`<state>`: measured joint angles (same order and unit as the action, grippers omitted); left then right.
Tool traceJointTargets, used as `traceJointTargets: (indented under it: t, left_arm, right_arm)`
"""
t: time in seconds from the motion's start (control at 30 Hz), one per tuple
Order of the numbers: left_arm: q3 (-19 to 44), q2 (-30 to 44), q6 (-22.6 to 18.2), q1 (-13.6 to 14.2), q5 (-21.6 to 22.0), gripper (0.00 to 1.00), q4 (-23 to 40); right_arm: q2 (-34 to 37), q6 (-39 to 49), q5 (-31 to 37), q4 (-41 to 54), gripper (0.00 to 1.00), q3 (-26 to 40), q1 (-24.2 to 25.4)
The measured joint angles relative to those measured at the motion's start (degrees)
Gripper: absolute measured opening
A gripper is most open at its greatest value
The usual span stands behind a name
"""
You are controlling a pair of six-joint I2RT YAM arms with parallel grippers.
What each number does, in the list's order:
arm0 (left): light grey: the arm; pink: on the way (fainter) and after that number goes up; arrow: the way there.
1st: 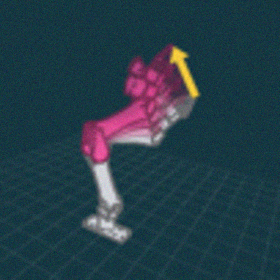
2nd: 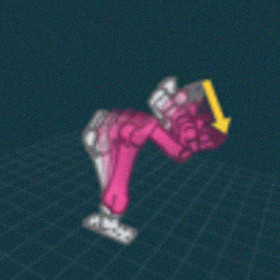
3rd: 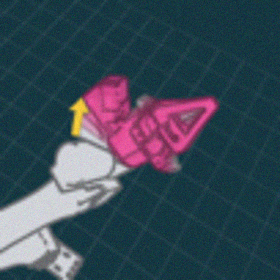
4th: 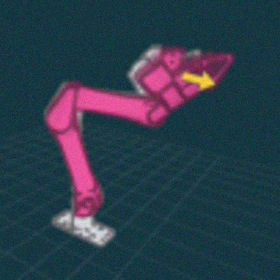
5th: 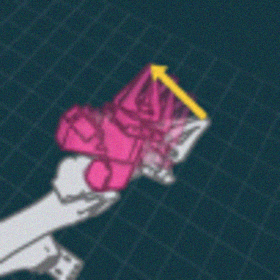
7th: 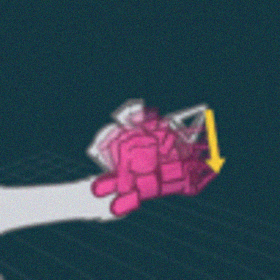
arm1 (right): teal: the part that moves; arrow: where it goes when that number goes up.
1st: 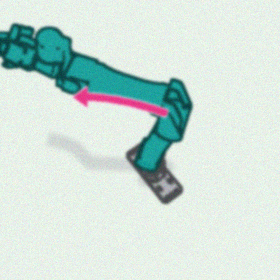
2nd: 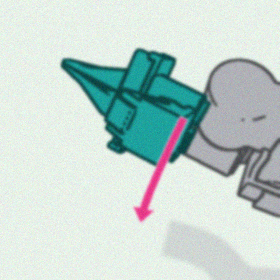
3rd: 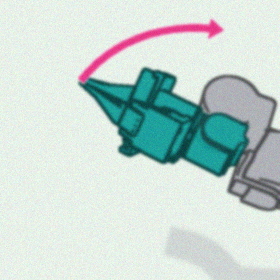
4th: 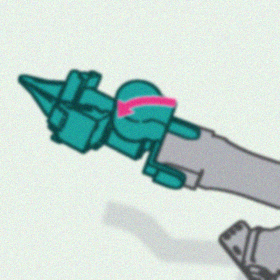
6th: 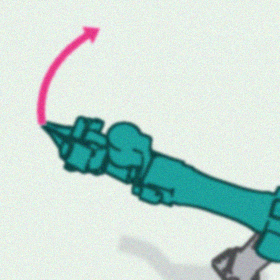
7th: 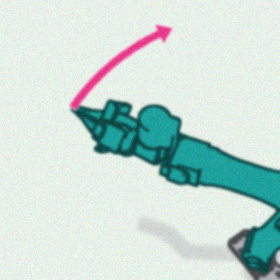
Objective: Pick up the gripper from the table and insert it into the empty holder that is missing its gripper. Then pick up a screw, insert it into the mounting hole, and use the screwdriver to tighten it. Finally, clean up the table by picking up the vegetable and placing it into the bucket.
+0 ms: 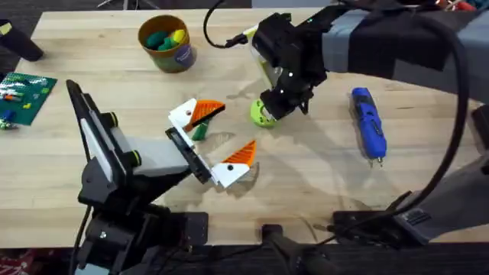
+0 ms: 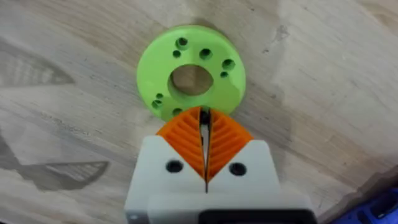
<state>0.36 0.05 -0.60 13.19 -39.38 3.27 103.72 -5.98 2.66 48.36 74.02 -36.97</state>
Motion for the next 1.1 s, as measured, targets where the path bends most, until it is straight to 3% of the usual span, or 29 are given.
traceJointTargets:
  t: [0.7, 1.1]
  left_arm:
    - [0.0, 0.0, 0.0, 0.0, 0.0, 0.988, 0.0]
    - [0.0, 0.0, 0.0, 0.0, 0.0, 0.988, 0.0]
  right_arm:
    - [0.0, 0.0, -0.1, 1.2, 0.007, 0.8, 0.0]
    - [-8.2, 0.5, -0.3, 10.4, 0.006, 11.2, 0.0]
